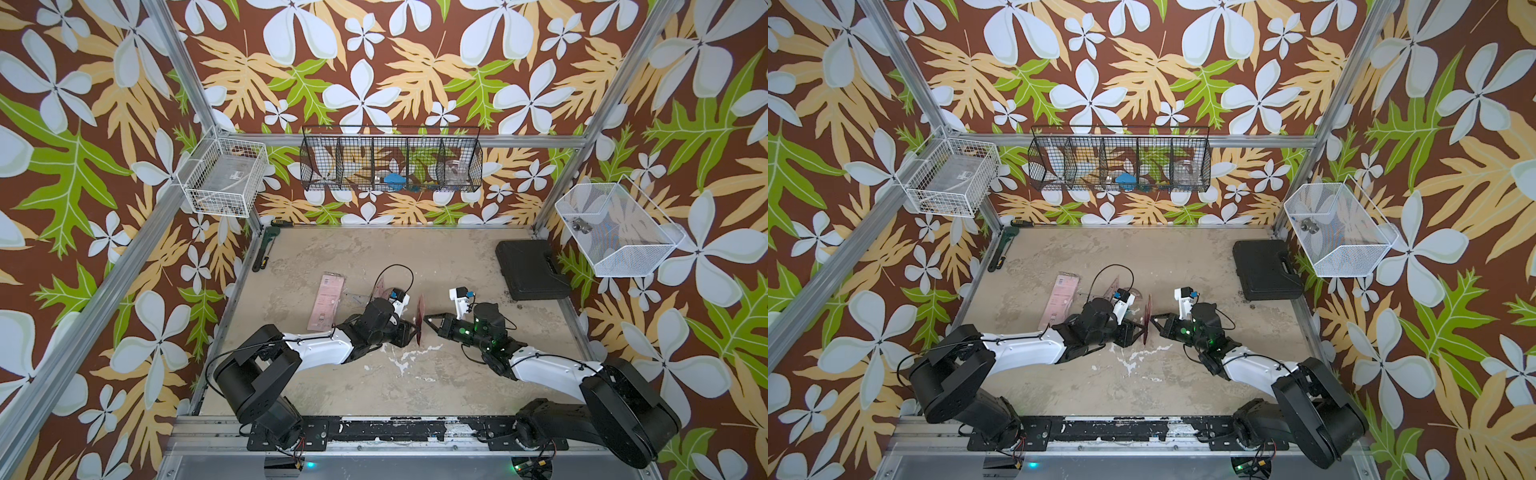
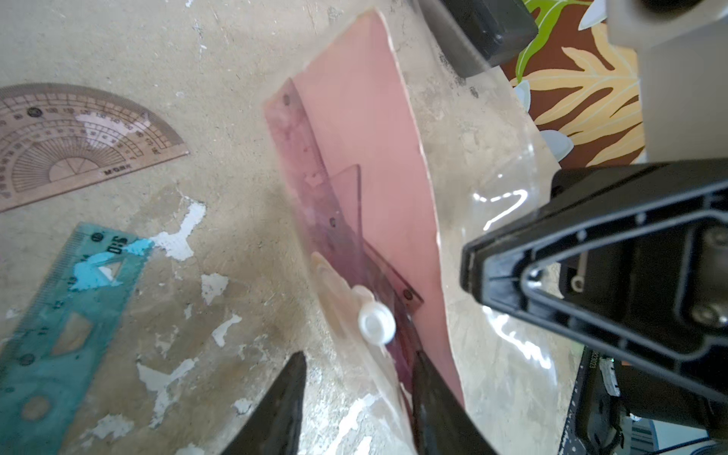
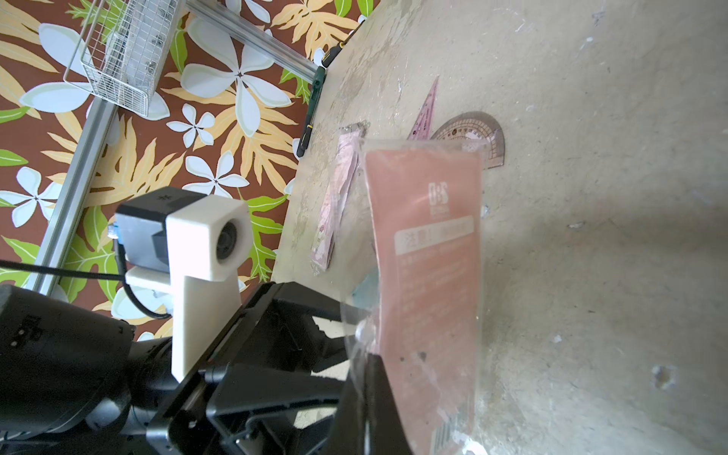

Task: Open the ruler set and take out the ruler
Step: Open the ruler set bag.

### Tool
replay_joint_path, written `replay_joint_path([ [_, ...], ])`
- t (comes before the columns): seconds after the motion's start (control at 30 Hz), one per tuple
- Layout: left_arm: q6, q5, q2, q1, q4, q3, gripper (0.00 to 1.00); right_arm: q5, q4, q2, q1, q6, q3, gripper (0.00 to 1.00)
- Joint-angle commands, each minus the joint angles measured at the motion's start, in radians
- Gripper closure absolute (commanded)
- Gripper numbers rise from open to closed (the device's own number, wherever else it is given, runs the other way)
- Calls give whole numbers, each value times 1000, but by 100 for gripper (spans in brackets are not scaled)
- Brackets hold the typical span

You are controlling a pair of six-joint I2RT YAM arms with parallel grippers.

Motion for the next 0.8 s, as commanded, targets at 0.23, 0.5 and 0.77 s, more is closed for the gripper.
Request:
replay_joint_path([
  [0.23, 40, -83, -16, -3, -49, 11, 100, -12, 75, 43, 1, -5, 1, 100],
  [0.5, 57, -181, -99, -7, -108, 23, 100, -23, 46, 117, 1, -50, 44, 100],
  [0.77, 75, -189, -54, -31, -131, 57, 100, 50, -62, 183, 1, -126, 113, 100],
])
